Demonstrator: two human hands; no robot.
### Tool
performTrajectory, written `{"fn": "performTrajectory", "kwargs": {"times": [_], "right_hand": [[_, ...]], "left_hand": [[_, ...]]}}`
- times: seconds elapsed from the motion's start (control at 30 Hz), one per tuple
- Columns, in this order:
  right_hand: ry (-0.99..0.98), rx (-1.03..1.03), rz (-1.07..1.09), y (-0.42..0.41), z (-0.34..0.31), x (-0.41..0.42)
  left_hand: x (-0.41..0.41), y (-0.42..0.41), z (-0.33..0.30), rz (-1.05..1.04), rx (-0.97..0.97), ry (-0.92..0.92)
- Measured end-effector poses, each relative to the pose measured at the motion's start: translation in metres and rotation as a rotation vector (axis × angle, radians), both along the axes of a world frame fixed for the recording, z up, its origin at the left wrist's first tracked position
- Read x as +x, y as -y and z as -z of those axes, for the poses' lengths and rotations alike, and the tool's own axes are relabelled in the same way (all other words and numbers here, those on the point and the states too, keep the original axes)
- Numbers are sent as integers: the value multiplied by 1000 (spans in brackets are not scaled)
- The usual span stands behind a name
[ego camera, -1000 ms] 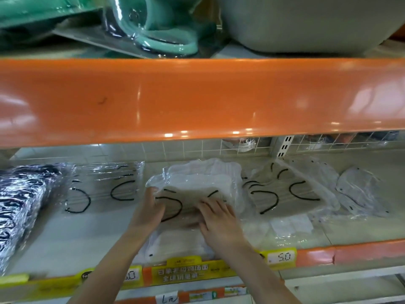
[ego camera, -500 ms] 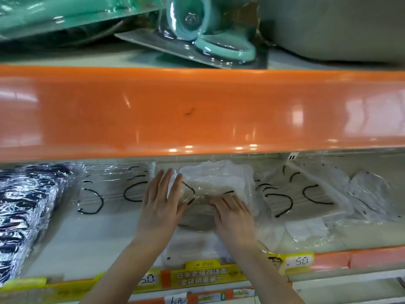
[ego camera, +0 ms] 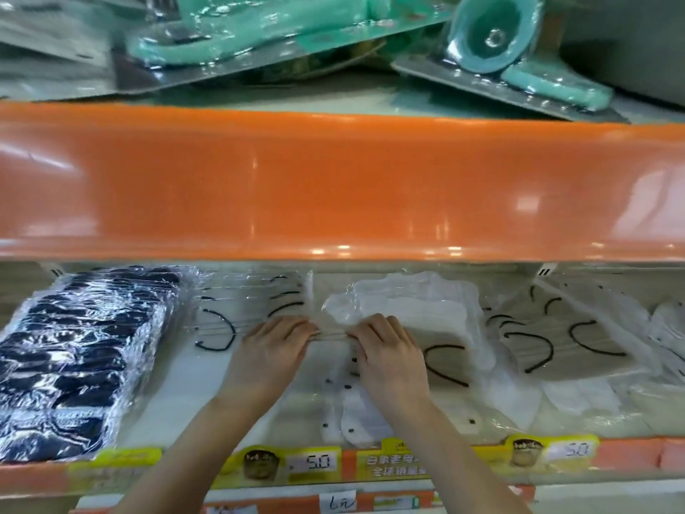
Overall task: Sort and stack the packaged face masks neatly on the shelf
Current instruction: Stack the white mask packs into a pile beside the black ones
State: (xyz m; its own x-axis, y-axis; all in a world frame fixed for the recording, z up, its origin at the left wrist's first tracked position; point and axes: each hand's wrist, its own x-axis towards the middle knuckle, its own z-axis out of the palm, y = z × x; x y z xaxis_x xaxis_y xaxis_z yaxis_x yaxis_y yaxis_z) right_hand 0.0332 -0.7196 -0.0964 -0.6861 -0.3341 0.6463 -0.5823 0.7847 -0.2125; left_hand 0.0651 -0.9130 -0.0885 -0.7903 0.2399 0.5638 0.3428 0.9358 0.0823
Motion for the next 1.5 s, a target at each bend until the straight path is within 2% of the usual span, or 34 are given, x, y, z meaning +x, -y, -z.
{"fn": "performTrajectory", "kwargs": {"times": [0.2, 0.37, 0.43, 0.63, 0.77, 1.0, 1.2, 1.37, 1.5], "right_hand": [[-35, -56, -88, 45, -6, 1], [68, 12, -126, 78, -4, 1], [120, 53, -108, 89, 0, 1], [318, 168, -11, 108, 18, 5], [430, 265, 23, 114, 16, 0], [443, 299, 75, 115, 13, -4], [437, 259, -30, 113, 18, 1], [415, 222, -6, 116, 20, 4], [415, 295, 10, 118, 13, 5]], "left_hand": [[3, 41, 1, -137, 61, -90], [3, 69, 5, -187, 81, -178], [5, 80, 12, -214, 110, -115], [20, 103, 31, -220, 227, 278], [25, 106, 27, -283, 203, 416], [15, 104, 19, -402, 93, 408], [9, 110, 28, -410, 33, 367], [13, 103, 32, -330, 32, 294], [19, 87, 27, -238, 16, 275]]}}
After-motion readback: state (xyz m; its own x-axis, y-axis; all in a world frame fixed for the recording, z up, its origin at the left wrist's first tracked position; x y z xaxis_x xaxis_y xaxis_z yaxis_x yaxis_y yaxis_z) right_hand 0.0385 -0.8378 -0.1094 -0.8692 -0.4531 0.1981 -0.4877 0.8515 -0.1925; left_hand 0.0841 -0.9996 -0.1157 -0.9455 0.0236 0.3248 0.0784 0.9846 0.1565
